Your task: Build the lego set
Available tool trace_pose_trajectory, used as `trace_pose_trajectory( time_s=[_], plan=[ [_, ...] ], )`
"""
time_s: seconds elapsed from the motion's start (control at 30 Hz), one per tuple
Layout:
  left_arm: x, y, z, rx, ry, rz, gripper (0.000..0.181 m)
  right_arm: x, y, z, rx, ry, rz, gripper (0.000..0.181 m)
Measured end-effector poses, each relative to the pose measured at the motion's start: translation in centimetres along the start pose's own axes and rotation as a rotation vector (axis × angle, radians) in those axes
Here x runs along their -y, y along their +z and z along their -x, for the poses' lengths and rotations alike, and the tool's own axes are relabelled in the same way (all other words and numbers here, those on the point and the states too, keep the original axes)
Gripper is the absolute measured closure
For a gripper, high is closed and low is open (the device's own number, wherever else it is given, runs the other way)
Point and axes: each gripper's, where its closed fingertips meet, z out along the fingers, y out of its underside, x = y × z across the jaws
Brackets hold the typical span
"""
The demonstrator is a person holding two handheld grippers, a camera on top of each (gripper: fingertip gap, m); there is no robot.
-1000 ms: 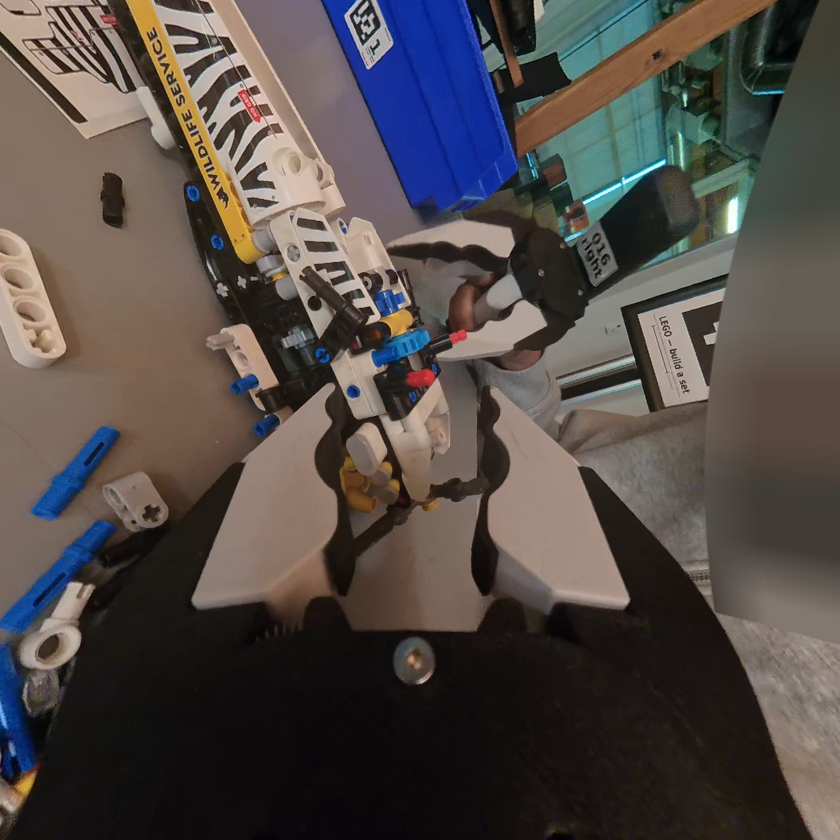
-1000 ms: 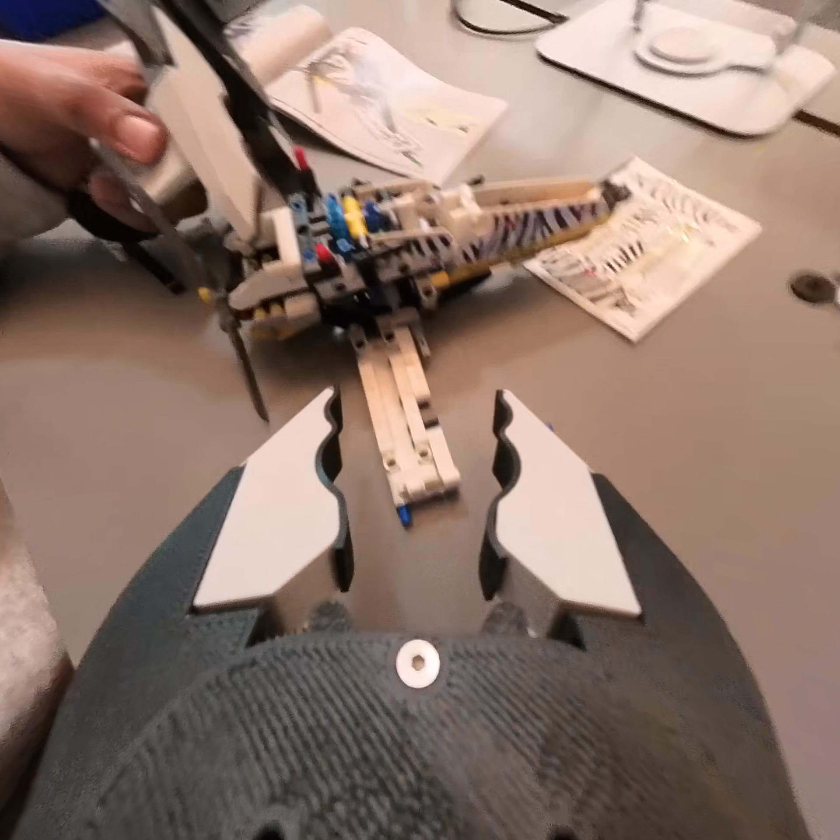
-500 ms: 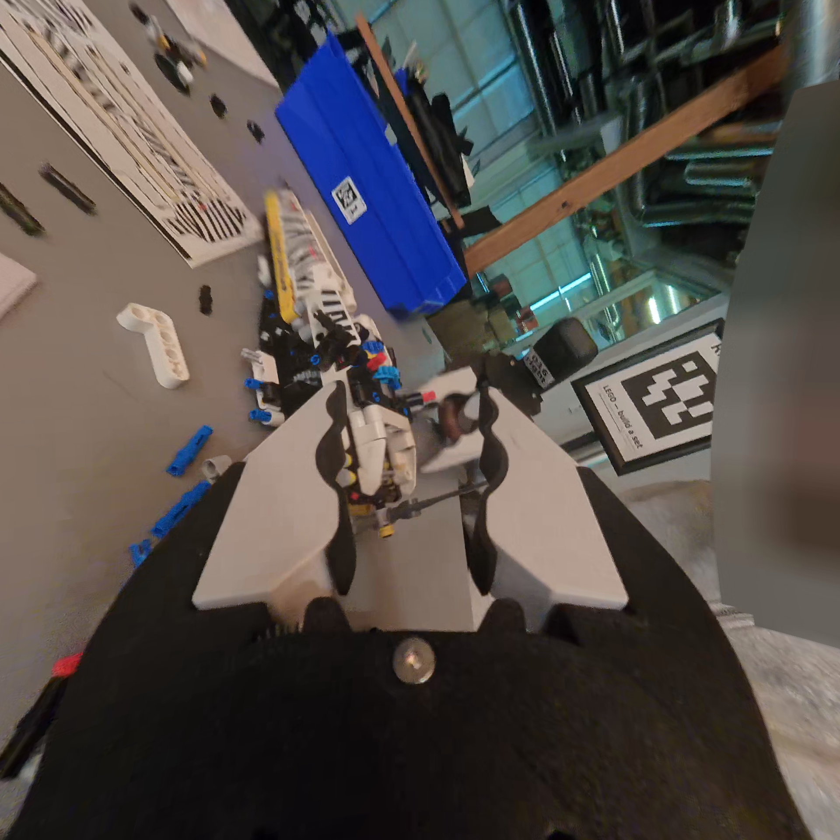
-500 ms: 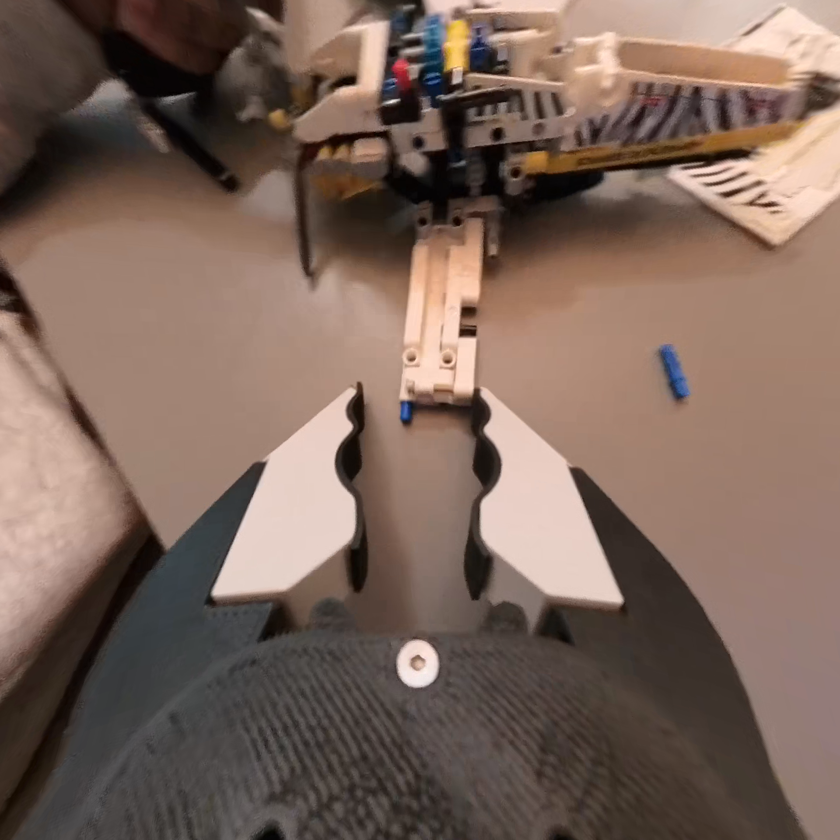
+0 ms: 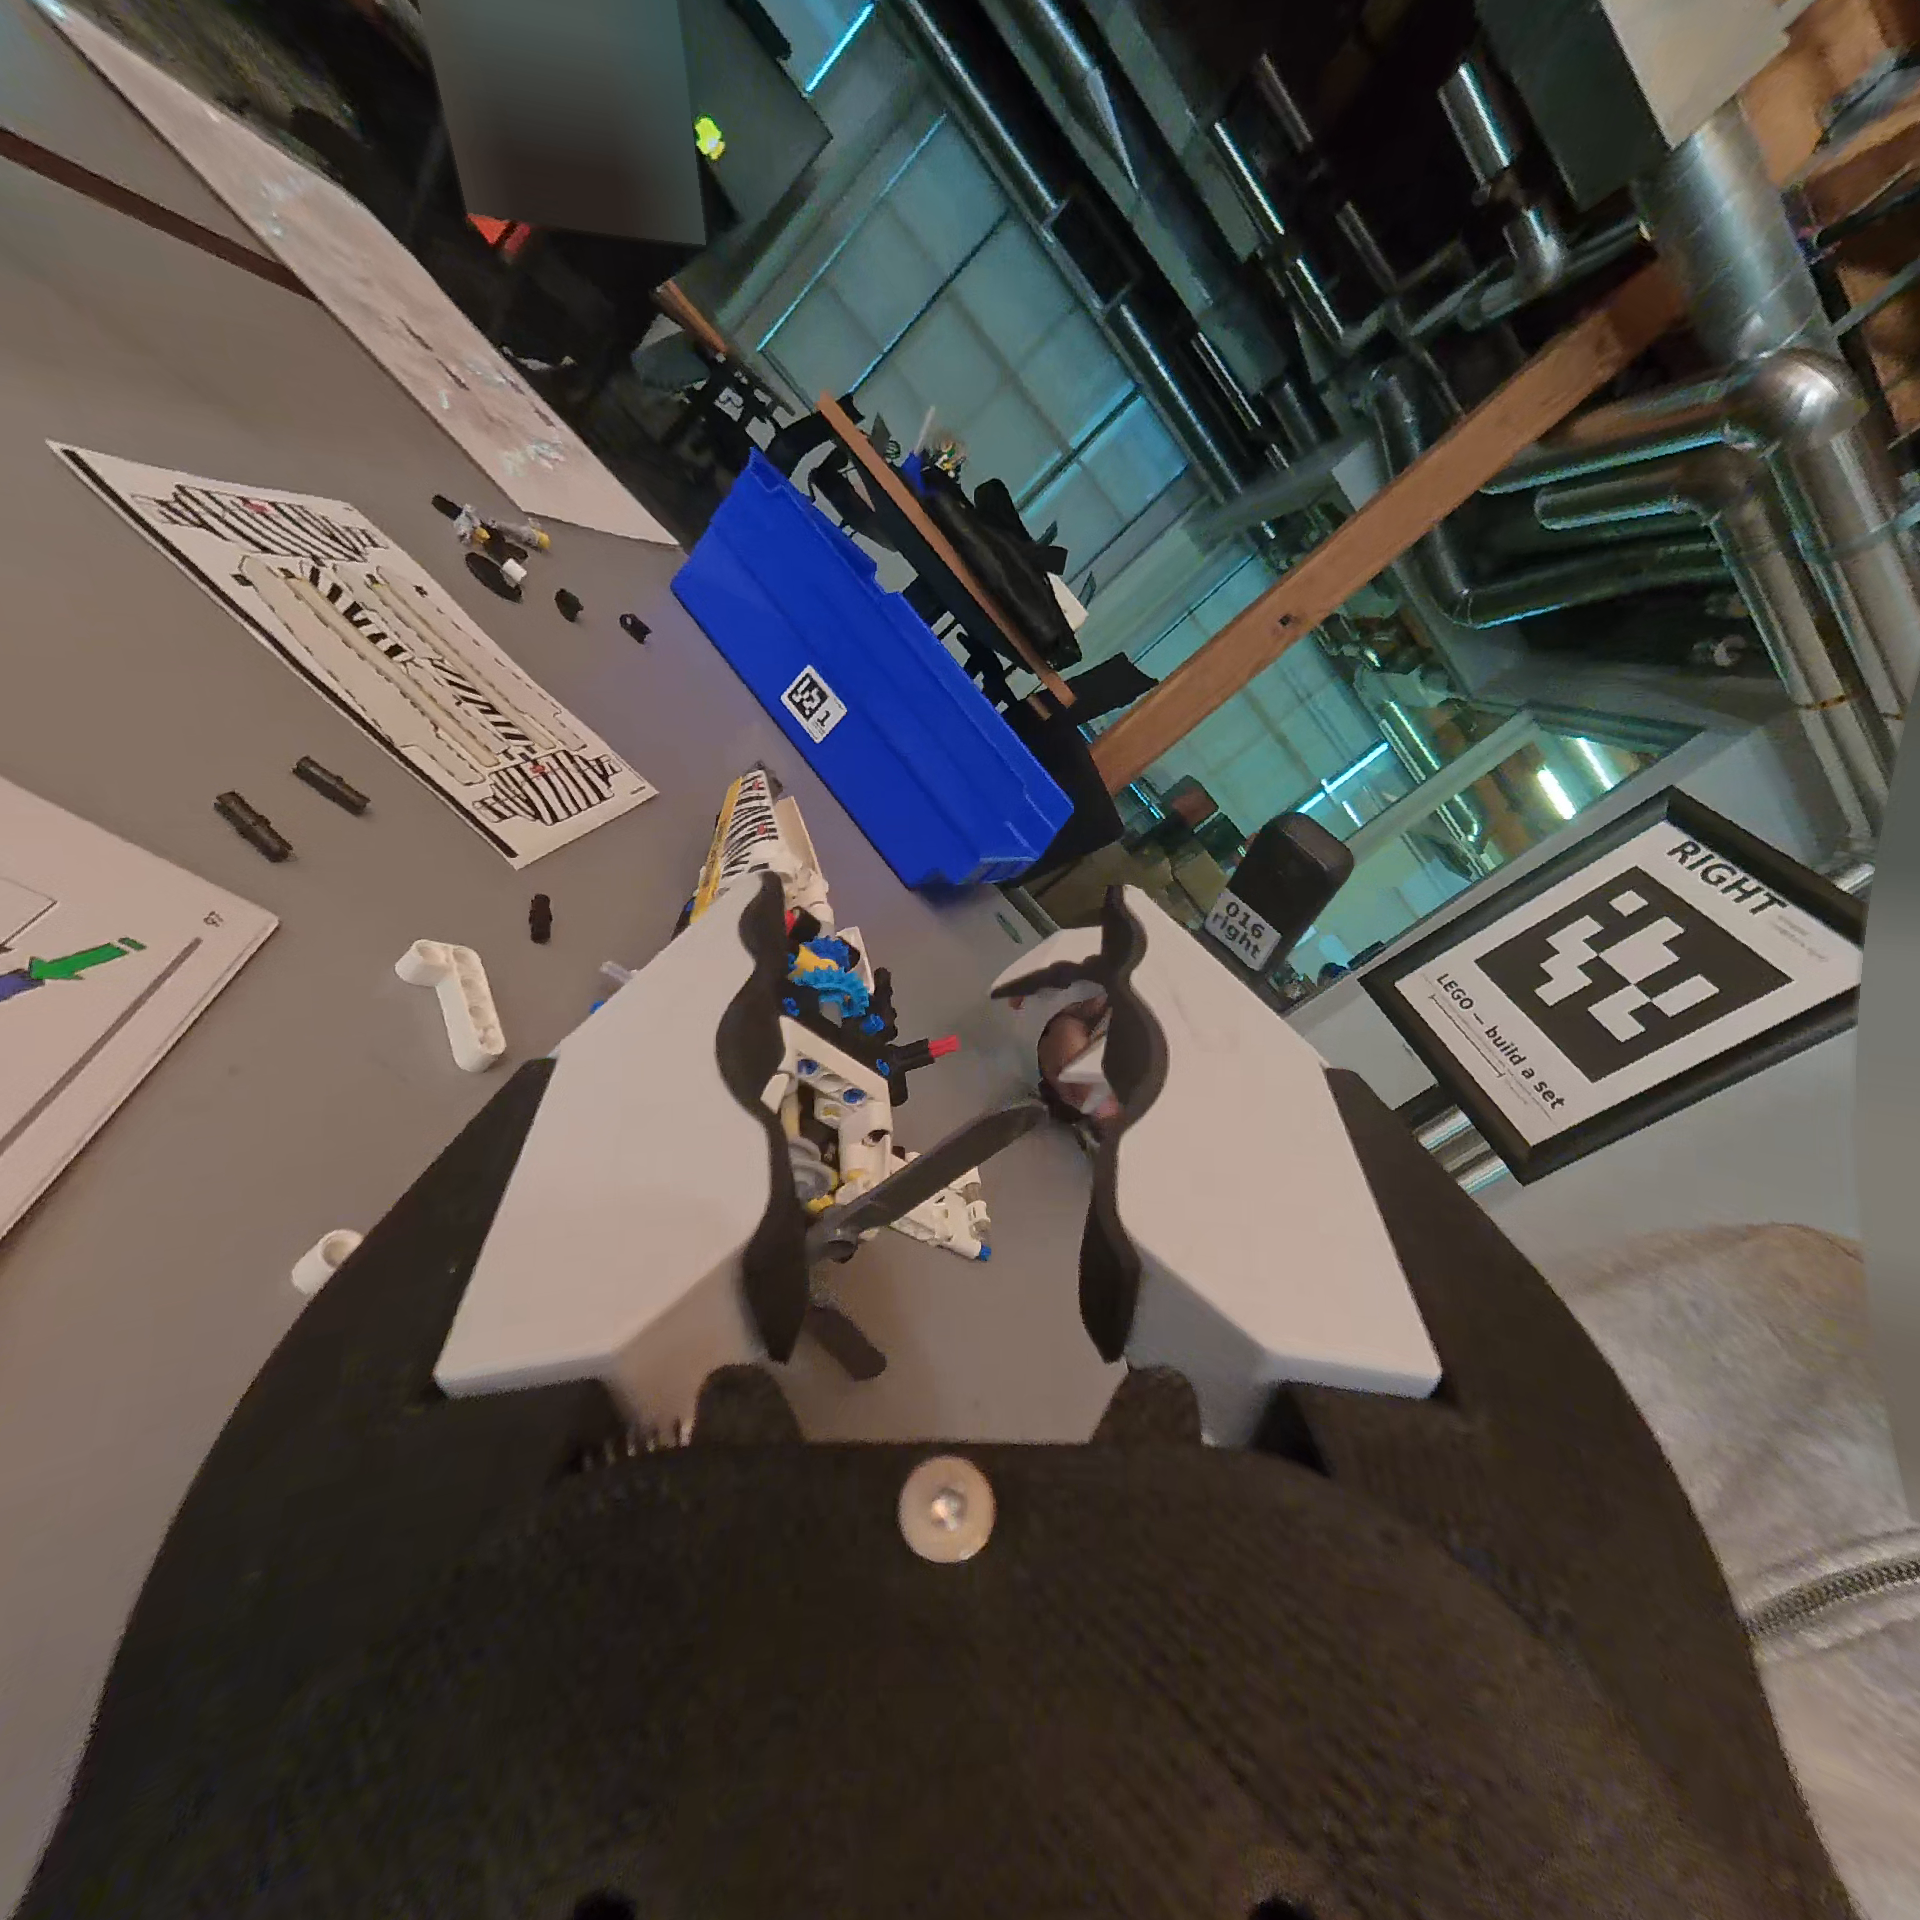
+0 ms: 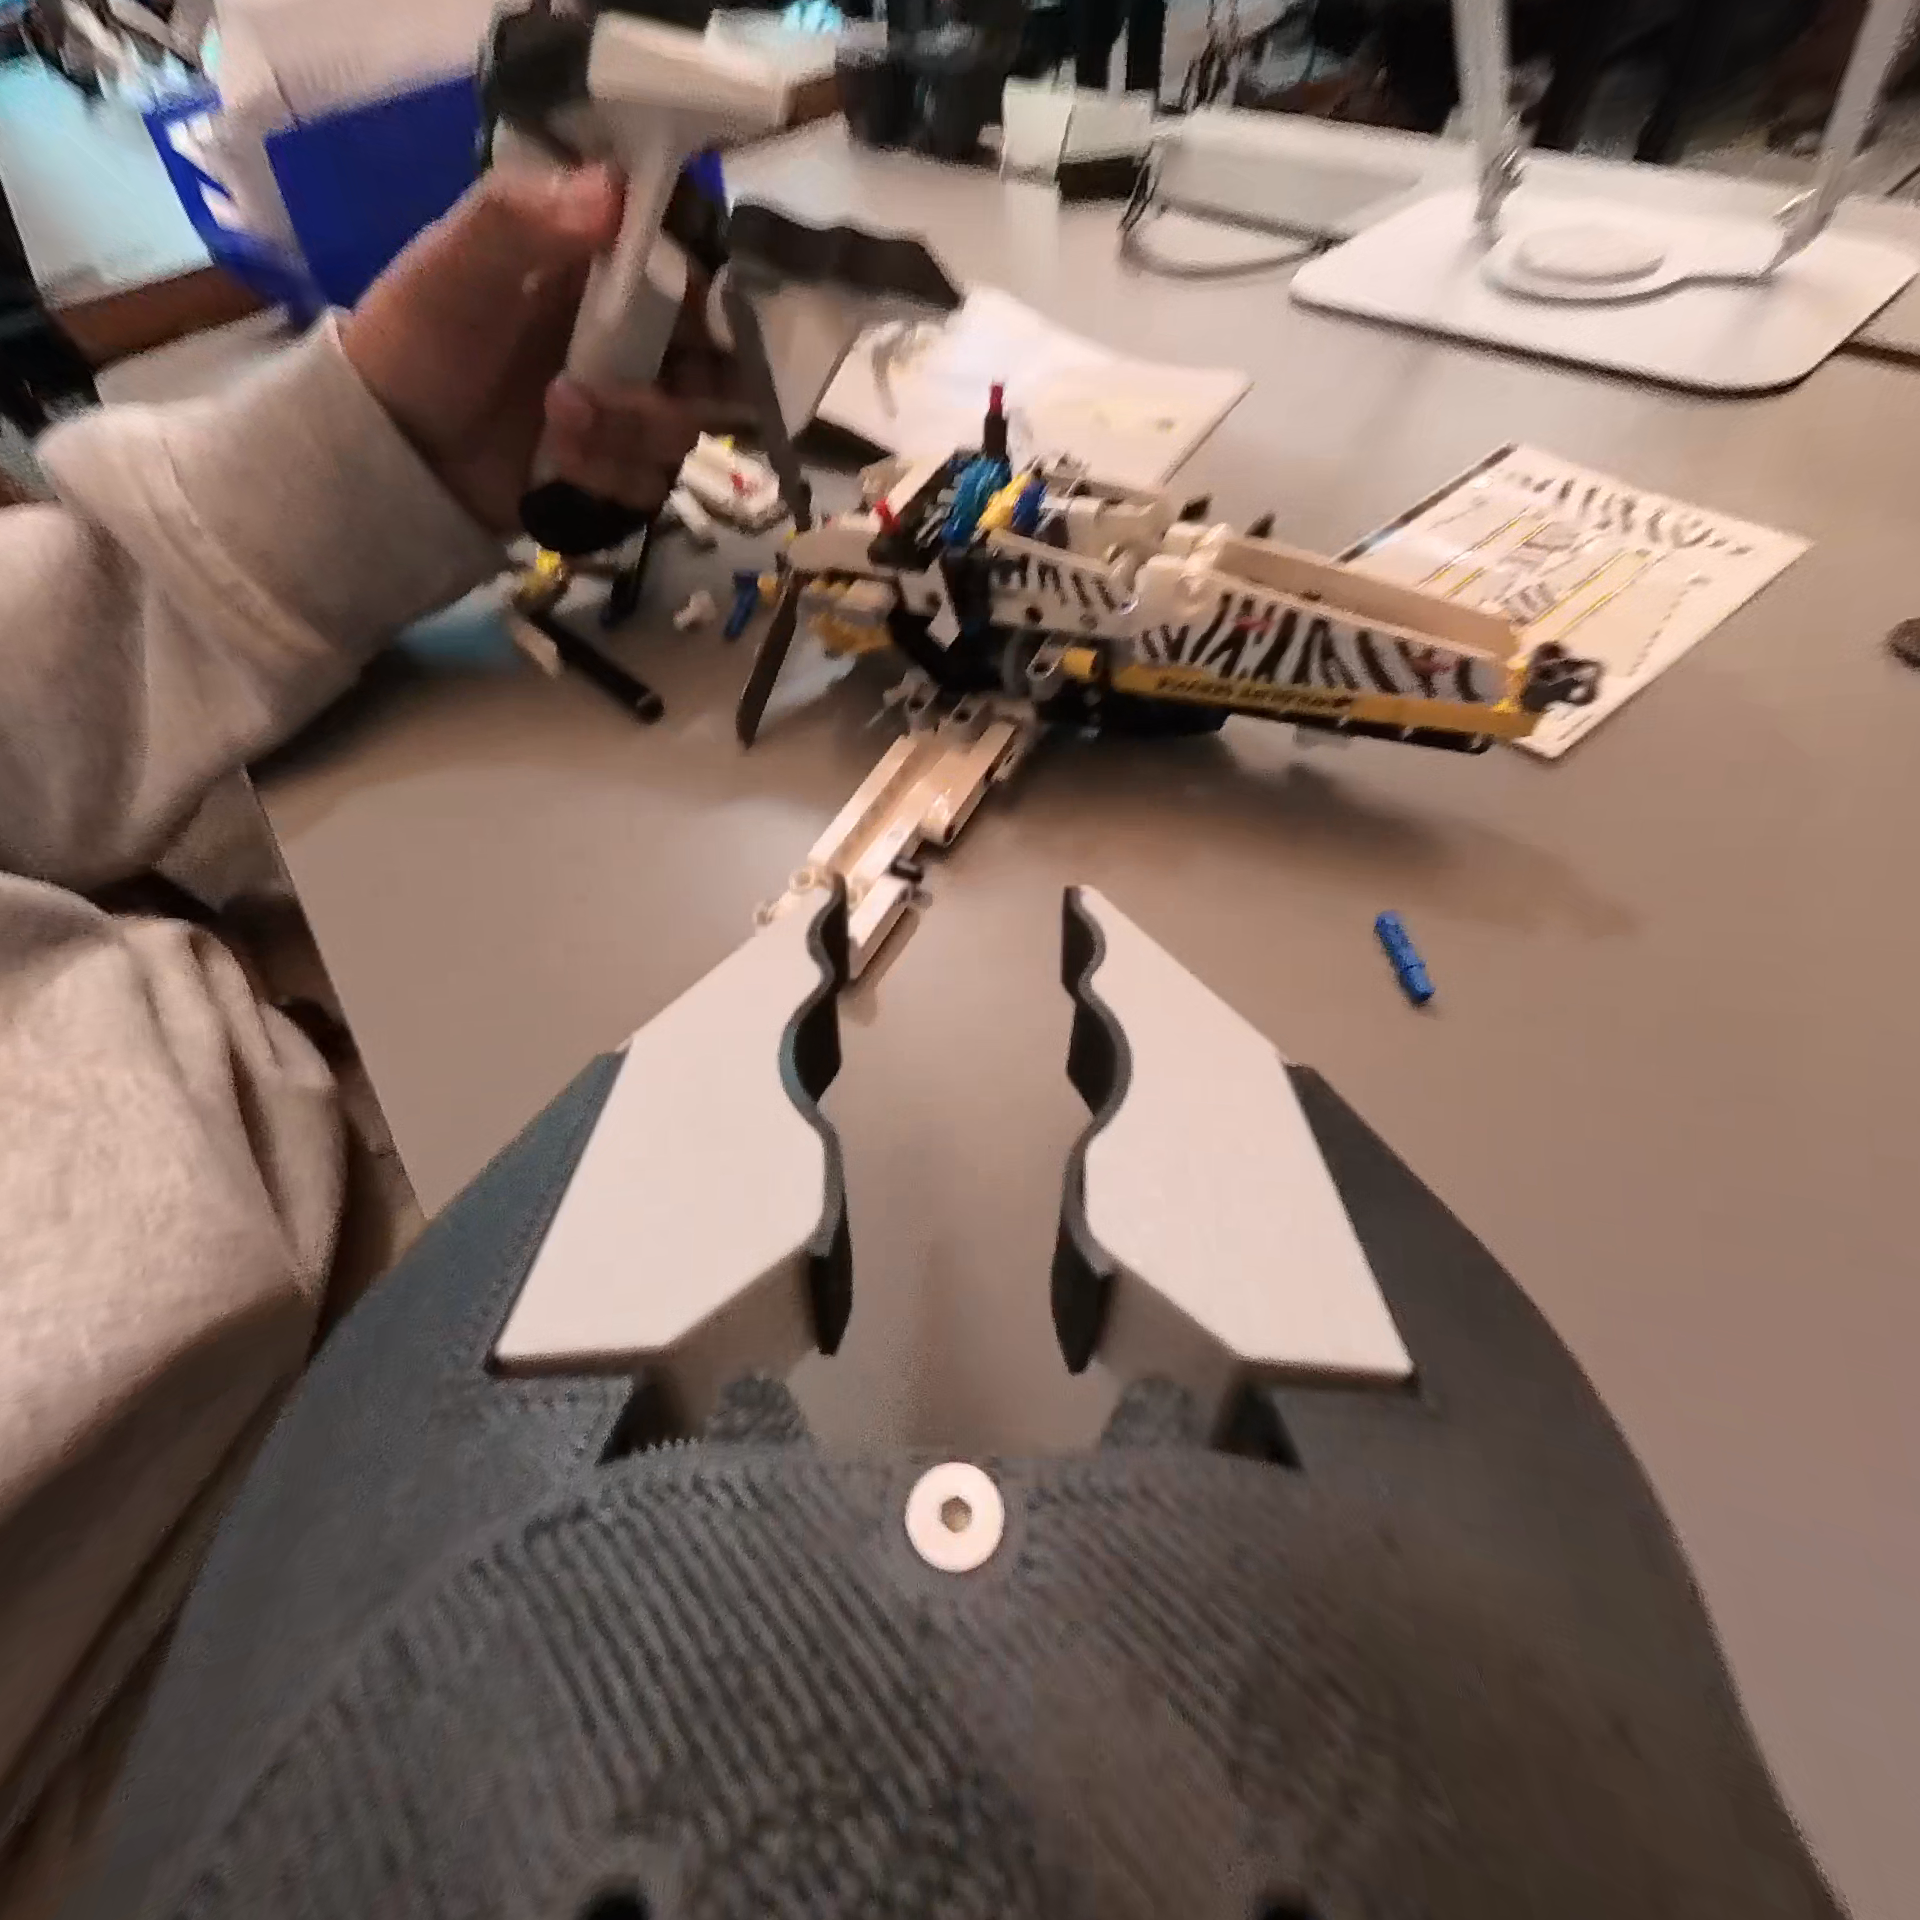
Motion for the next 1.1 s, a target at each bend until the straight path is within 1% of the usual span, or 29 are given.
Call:
trace_pose_trajectory(
  time_s=[0.2,0.3,0.37,0.5,0.67,0.93,1.1],
  plan=[
    [0.7,0.0,-1.0,0.012,0.093,-0.033,0.122,2.4,-2.0,-1.4,-0.009,0.078,-0.202,0.143],
    [0.8,0.1,-1.4,0.033,0.161,-0.036,0.122,3.6,-3.2,-1.8,-0.020,0.072,-0.308,0.150],
    [0.6,0.3,-1.5,0.056,0.205,-0.021,0.122,3.9,-3.5,-1.8,-0.035,0.056,-0.340,0.154],
    [0.4,0.5,-1.6,0.088,0.267,-0.008,0.122,3.6,-2.9,-1.7,-0.062,0.021,-0.302,0.154],
    [0.8,0.4,-1.8,0.074,0.263,-0.037,0.123,3.1,-2.3,-1.7,-0.106,-0.019,-0.253,0.154],
    [1.9,-0.3,-1.8,0.121,0.340,-0.105,0.123,3.6,-3.0,-1.8,-0.076,0.017,-0.309,0.153],
    [2.5,-0.6,-2.2,0.118,0.364,-0.142,0.123,3.8,-3.4,-1.9,-0.061,0.038,-0.330,0.153]
  ],
)
